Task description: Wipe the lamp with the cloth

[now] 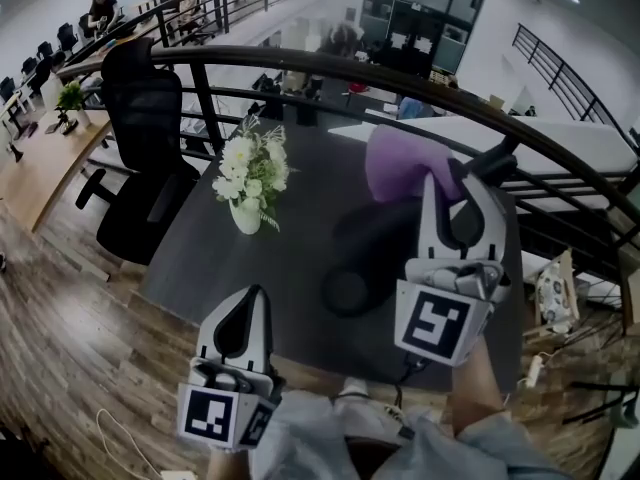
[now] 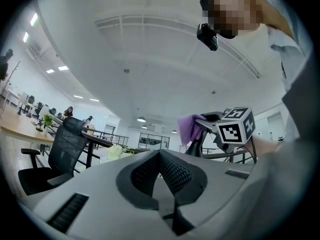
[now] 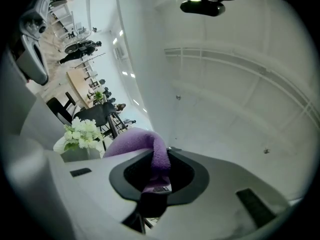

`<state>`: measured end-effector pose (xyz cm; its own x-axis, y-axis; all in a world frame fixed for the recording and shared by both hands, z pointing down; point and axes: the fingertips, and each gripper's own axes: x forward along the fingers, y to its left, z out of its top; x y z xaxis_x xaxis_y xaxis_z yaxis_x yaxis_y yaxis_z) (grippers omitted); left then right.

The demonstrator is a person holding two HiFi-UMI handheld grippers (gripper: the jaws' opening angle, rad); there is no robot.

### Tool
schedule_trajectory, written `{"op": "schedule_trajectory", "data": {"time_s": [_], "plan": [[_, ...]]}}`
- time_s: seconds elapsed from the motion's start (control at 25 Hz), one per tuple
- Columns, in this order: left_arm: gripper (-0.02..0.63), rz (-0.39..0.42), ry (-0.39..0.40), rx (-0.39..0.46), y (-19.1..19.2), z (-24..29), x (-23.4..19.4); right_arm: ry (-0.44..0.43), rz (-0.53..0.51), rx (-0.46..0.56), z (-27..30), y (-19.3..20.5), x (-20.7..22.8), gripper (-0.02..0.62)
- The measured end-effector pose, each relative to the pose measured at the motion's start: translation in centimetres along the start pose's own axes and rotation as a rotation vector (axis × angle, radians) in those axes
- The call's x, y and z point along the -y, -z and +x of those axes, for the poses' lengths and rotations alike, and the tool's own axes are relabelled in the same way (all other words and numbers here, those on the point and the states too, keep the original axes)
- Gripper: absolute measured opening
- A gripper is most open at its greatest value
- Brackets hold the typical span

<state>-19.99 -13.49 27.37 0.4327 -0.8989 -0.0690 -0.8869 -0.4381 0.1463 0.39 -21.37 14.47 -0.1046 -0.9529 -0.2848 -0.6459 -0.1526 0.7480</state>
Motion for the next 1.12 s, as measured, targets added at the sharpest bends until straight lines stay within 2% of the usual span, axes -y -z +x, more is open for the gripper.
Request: {"op": "schedule_trajectory", "data": {"time_s": [0.16, 0.32, 0.56, 0.8, 1.12], "plan": [[0.006, -0.006, 0.014, -0.026, 0.4, 0.3, 0.5, 0.071, -0.024, -0.007, -0.5, 0.3, 3.4, 0.066], [0.006, -0.031, 0.039, 0.014, -0.6, 0.8, 1.2, 0.126, -0.049, -0.006, -1.0, 0.1, 6.1, 0.066], [0.006, 0.003, 0.041, -0.014, -0.1, 0.8, 1.1, 0.168, -0.045, -0.029, -1.9, 0.4, 8.1, 0.066], [0.008, -0.002, 0.040, -0.007, 0.0, 0.8, 0.9, 0.110, -0.025, -0.037, -2.0, 0.8, 6.1, 0.066], [0.006, 0.001, 0.032, -0.024, 0.0, 0.5, 0.8, -0.004, 0.058, -0.075, -2.6, 2.3, 1.6, 0.066]]}}
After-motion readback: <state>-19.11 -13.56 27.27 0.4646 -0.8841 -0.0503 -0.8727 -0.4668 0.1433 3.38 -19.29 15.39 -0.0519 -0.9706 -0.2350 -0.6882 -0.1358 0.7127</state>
